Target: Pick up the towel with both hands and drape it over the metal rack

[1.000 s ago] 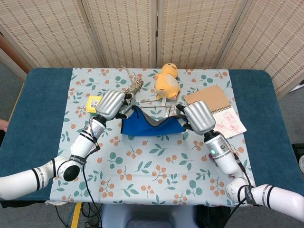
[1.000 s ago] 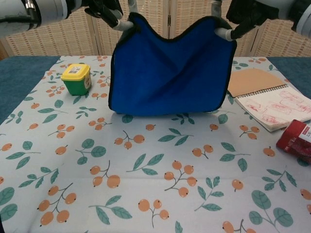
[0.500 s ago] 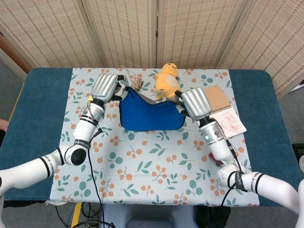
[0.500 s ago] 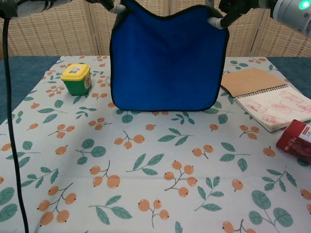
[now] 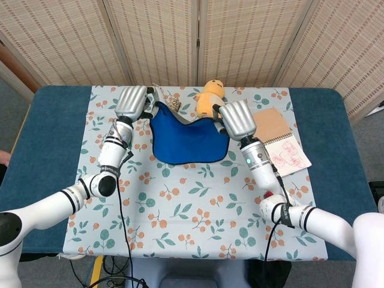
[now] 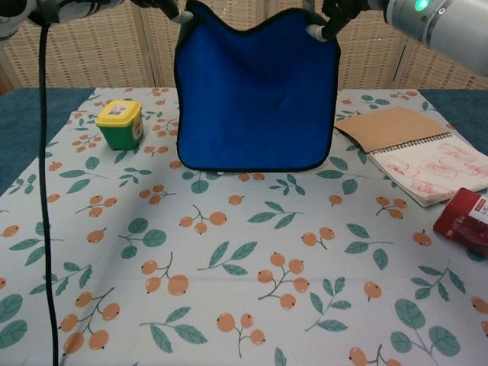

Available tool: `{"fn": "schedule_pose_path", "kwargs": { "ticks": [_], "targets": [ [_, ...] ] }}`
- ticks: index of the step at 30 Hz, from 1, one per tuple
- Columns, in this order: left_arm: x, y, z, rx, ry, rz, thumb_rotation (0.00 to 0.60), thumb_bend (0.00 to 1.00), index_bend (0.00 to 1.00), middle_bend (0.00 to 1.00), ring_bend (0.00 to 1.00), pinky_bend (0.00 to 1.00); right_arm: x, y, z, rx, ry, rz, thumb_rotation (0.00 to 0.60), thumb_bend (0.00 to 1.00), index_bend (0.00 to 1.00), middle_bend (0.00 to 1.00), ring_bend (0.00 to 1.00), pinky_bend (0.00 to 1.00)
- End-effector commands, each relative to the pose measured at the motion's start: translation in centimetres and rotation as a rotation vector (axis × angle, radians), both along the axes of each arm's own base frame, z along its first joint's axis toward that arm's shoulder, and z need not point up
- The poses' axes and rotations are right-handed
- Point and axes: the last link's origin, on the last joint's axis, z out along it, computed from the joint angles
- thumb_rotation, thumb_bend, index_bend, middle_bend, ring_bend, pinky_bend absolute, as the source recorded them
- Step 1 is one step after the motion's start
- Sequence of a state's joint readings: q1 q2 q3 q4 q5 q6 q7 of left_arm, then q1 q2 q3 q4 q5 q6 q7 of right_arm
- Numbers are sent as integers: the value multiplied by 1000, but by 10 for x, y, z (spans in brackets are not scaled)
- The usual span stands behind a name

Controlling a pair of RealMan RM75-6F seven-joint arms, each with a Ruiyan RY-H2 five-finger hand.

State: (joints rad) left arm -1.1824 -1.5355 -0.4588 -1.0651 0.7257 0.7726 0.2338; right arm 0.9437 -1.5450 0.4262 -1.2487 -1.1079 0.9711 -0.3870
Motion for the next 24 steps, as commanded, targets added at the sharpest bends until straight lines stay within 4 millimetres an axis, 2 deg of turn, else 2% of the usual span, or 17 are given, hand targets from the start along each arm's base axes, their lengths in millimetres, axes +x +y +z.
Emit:
{"fn": "schedule_pose_path", "kwargs": {
  "ticks": [1, 18, 24],
  "targets": [
    [2, 2, -2, -5, 3, 2, 600, 374, 537, 997, 923, 1000, 4, -7, -3, -4, 9, -11, 600, 430, 643, 951, 919, 1000],
    [13, 1, -12, -27, 25, -22, 600, 374, 538, 997, 923, 1000, -10, -33, -2, -42, 57, -72, 600, 430, 643, 951, 919, 1000],
    [12, 4, -15, -28, 52, -14, 600, 374, 538, 997, 923, 1000, -10, -39, -9, -39, 64, -80, 600, 430, 643, 951, 919, 1000]
  ]
}}
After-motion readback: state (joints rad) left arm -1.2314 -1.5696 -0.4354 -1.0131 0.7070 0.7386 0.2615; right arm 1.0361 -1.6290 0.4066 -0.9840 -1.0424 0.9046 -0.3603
